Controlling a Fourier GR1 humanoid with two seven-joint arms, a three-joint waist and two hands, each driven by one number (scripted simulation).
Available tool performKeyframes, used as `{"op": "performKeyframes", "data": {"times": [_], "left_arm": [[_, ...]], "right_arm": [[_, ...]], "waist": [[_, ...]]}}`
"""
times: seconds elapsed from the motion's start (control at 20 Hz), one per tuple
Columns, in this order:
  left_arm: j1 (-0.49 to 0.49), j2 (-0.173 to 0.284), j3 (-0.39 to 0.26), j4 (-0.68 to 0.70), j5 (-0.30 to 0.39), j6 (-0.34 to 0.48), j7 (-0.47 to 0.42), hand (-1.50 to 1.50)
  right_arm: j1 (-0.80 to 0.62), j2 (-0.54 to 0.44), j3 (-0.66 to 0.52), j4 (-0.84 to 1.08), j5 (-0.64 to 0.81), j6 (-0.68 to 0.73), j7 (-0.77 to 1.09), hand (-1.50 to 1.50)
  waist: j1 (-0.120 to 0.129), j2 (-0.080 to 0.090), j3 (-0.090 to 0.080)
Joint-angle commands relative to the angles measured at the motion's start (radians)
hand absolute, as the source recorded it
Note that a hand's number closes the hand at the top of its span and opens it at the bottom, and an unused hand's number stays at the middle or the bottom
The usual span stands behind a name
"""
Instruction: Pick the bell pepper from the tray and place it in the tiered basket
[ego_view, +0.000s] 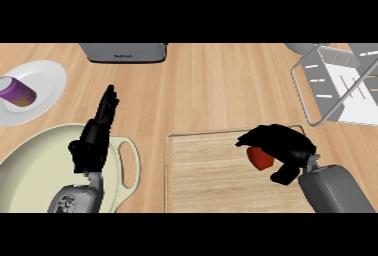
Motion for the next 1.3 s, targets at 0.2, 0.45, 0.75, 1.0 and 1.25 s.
{"op": "performKeyframes", "data": {"times": [0.2, 0.45, 0.75, 1.0, 1.25], "left_arm": [[-0.036, -0.012, 0.003, 0.022, -0.002, -0.001, 0.016, 0.00], [-0.022, 0.008, 0.020, -0.005, 0.021, -0.004, 0.023, 0.00], [0.017, -0.010, -0.002, 0.015, 0.000, 0.011, -0.030, 0.00], [0.027, 0.019, 0.013, -0.040, 0.010, -0.009, 0.006, 0.00], [-0.002, -0.004, 0.017, 0.018, 0.000, 0.014, -0.015, 0.00]], "right_arm": [[-0.053, 0.051, 0.023, 0.110, 0.089, -0.278, -0.065, 1.50], [0.061, -0.021, -0.155, 0.121, 0.101, -0.186, 0.176, 1.50], [0.053, -0.041, -0.336, 0.116, 0.071, -0.118, 0.382, 1.50], [0.121, -0.051, -0.404, -0.009, 0.058, -0.174, 0.441, 1.50], [0.059, -0.106, -0.516, -0.175, -0.019, -0.066, 0.495, 1.50]], "waist": [[0.005, 0.003, 0.000], [-0.020, 0.001, -0.001], [-0.010, -0.001, -0.001], [-0.009, -0.003, 0.000], [-0.015, -0.004, -0.001]]}}
